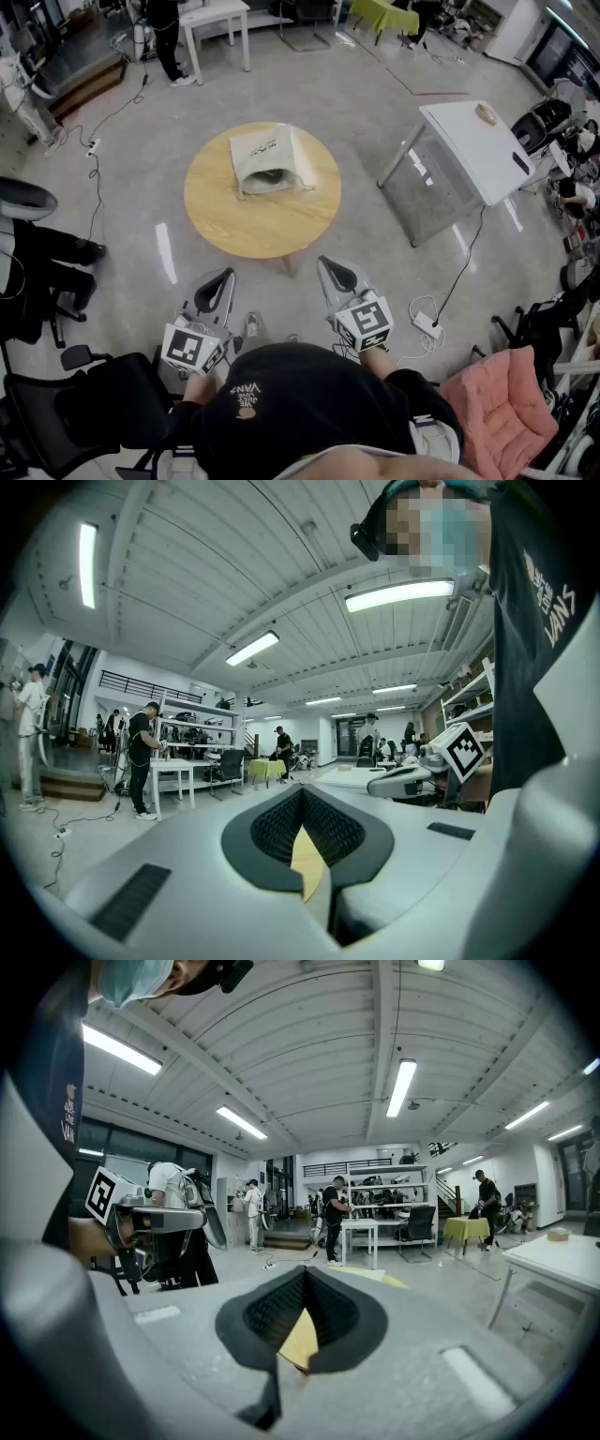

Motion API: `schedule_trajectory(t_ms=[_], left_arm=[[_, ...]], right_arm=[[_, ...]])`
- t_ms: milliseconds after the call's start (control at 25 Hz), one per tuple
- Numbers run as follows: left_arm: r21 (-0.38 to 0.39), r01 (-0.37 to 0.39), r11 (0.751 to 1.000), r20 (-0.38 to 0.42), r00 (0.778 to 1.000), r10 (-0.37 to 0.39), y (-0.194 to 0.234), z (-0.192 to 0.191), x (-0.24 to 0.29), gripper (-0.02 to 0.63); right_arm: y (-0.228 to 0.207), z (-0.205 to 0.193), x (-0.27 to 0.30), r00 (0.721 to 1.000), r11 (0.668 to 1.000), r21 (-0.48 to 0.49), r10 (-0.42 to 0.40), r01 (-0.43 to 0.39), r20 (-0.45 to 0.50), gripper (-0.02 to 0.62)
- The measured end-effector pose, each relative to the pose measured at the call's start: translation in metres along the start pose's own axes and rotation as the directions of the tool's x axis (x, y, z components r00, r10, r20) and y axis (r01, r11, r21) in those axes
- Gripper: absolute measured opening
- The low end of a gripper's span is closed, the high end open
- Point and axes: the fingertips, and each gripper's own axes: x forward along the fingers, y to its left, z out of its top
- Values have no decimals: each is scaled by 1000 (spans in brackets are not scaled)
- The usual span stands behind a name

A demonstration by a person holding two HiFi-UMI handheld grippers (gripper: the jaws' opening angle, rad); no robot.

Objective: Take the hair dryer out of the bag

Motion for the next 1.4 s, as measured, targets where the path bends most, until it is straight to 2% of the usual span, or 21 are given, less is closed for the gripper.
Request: schedule_trajectory(t_ms=[360, 600, 960, 1400], left_arm=[[-2, -18, 1000, 5, 1000, 18, -10, -2, -5, 6], [-6, -33, 999, 4, 999, 33, -19, -4, -10, 6], [-11, -41, 999, -19, 999, 41, -24, -16, -10, 7], [-12, -7, 1000, -28, 1000, 7, 6, -19, 18, 7]], right_arm=[[0, 0, -9, 1000, 1000, -7, 10, -10, 12, -3], [-2, 8, -19, 996, 998, 50, 32, -36, 80, -2], [3, -5, -18, 996, 996, 60, 63, -67, 60, 0], [-8, -1, 18, 997, 996, 72, 57, -60, 45, 0]])
